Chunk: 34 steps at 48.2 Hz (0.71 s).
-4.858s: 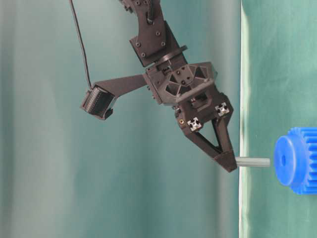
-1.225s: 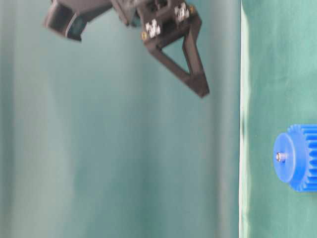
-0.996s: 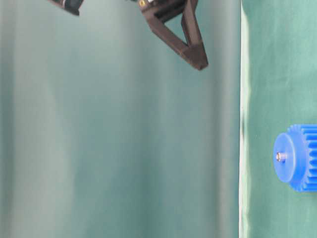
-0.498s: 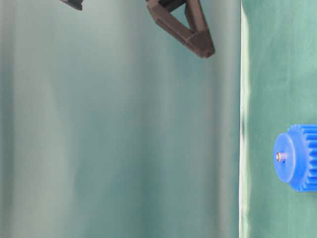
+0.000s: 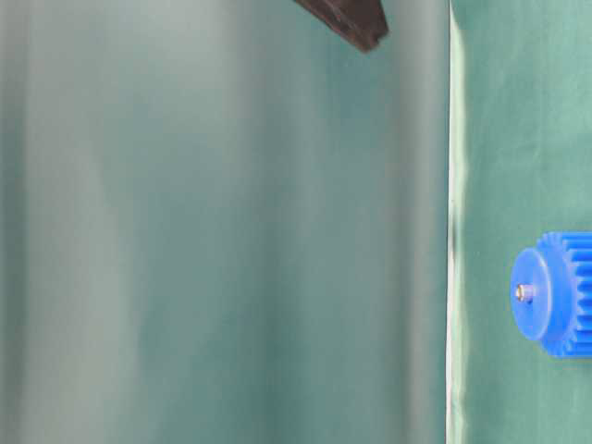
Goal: Insert the shaft placed at a random location into the center hole of the medium gear at another random location.
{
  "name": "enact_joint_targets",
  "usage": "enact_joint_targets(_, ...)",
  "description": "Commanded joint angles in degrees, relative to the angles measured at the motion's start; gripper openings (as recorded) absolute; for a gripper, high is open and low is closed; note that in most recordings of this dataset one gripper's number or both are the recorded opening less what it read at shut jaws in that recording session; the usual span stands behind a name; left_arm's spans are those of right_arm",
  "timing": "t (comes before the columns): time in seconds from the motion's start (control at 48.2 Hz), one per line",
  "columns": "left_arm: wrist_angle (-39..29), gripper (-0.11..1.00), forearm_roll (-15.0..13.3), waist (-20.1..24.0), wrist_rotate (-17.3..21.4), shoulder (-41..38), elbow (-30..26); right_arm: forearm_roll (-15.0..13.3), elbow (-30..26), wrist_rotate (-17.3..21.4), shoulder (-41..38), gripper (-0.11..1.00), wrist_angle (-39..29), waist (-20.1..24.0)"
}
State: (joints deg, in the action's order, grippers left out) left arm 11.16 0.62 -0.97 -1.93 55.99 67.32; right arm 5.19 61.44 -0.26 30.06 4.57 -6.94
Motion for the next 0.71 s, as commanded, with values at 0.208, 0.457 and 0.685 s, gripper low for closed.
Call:
enact_joint_targets(0.208,-0.3,0.00,0.1,-0.1,-0.1,-0.4,-1.5,0.1,1.6,0.5,8.4,0.78,-3.8,0.1)
enact_joint_targets(0.457,-0.4,0.00,0.2,-0.2,-0.1,-0.4,-1.5,0.0,2.2,0.5,9.8,0.78,-4.3,0.1)
enact_joint_targets(0.685,-0.5,0.00,0.1,-0.2,-0.1,-0.4,-1.5,-0.1,2.1,0.5,9.1,0.78,-4.2,0.2)
